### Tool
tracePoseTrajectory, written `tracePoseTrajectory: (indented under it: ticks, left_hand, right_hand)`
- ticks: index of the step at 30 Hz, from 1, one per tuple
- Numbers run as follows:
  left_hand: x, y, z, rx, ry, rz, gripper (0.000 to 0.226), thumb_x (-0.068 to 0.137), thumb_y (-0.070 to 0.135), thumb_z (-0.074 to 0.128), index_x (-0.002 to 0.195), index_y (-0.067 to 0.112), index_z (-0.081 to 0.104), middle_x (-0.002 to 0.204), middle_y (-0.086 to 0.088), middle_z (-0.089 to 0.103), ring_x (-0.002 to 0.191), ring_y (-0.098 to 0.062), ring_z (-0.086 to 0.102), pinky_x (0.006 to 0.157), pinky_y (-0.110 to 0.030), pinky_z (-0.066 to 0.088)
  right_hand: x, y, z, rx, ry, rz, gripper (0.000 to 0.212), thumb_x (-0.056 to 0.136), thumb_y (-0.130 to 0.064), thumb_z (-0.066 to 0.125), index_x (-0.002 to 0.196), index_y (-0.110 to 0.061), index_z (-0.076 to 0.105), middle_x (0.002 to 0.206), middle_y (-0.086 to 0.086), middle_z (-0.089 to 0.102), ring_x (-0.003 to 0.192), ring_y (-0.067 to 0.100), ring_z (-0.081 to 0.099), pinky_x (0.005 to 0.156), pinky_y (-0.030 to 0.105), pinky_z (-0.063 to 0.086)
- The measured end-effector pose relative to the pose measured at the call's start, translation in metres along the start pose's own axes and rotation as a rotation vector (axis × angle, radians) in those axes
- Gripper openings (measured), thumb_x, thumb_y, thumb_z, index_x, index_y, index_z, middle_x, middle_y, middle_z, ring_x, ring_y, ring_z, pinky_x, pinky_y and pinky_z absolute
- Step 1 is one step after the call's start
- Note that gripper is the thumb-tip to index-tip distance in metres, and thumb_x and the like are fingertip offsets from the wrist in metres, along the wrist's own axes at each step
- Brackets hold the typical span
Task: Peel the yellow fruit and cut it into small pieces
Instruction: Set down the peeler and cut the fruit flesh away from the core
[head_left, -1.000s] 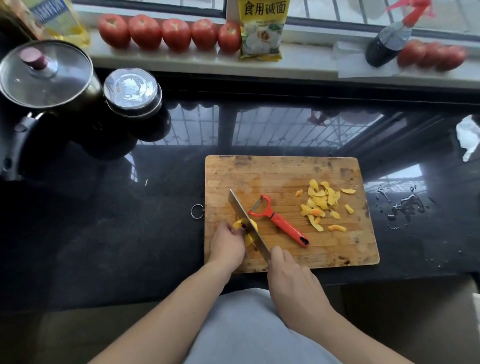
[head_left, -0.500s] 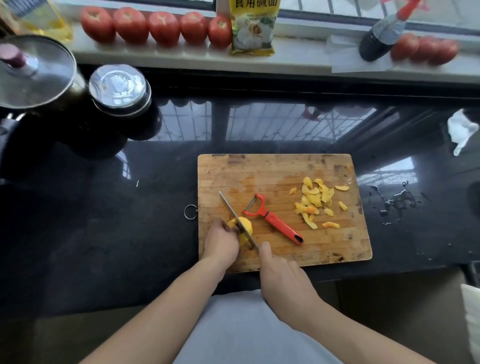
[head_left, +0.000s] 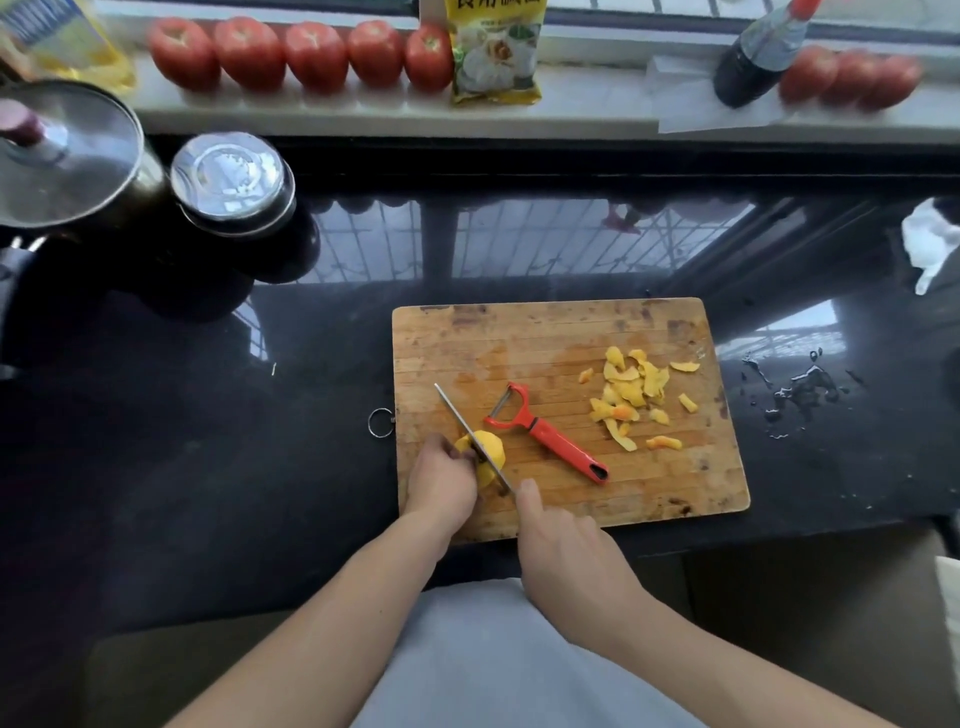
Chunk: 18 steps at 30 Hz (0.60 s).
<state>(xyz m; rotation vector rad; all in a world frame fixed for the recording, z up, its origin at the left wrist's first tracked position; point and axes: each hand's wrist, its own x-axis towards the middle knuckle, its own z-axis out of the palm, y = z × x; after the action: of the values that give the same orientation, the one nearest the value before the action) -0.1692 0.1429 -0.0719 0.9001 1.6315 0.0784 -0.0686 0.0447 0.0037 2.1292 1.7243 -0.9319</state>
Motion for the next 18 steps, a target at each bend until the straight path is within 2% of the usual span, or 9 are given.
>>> tracePoseTrajectory:
  ticks: [4,7,14,18]
  left_hand:
    - [0.005,-0.004,0.001,-0.005,-0.007,0.004,0.014,0.102,0.02,0.048,0.11,0.022,0.06,0.106,-0.003,0.066,0.092,-0.027,0.068,0.08,-0.049,0.064]
    - [0.004,-0.002,0.002,-0.055,-0.02,0.004,0.02,0.102,0.014,0.048,0.115,0.026,0.056,0.111,0.001,0.061,0.1,-0.024,0.064,0.078,-0.043,0.066]
    - [0.005,-0.002,-0.001,-0.071,-0.032,-0.002,0.017,0.102,0.012,0.048,0.109,0.027,0.052,0.107,0.001,0.06,0.099,-0.026,0.067,0.081,-0.043,0.065]
    - [0.002,-0.003,-0.007,-0.008,-0.045,0.034,0.019,0.104,0.017,0.053,0.09,0.029,0.047,0.103,-0.003,0.062,0.092,-0.028,0.071,0.076,-0.04,0.065]
  right_hand:
    - [0.015,0.001,0.008,0.034,-0.05,0.05,0.048,0.093,0.0,0.046,0.133,-0.018,0.024,0.093,0.006,0.061,0.079,0.03,0.057,0.058,0.037,0.038]
    - [0.019,0.004,0.021,0.069,-0.066,0.074,0.046,0.095,-0.003,0.047,0.133,-0.018,0.026,0.1,0.007,0.065,0.091,0.032,0.065,0.066,0.039,0.046]
    - [0.024,0.005,0.029,0.09,-0.033,0.058,0.035,0.095,-0.005,0.048,0.12,-0.021,0.031,0.09,0.002,0.063,0.081,0.029,0.066,0.063,0.039,0.05]
    - [0.03,0.014,0.025,0.151,-0.023,0.087,0.033,0.099,-0.008,0.043,0.121,-0.025,0.027,0.094,0.006,0.064,0.087,0.032,0.064,0.064,0.04,0.048]
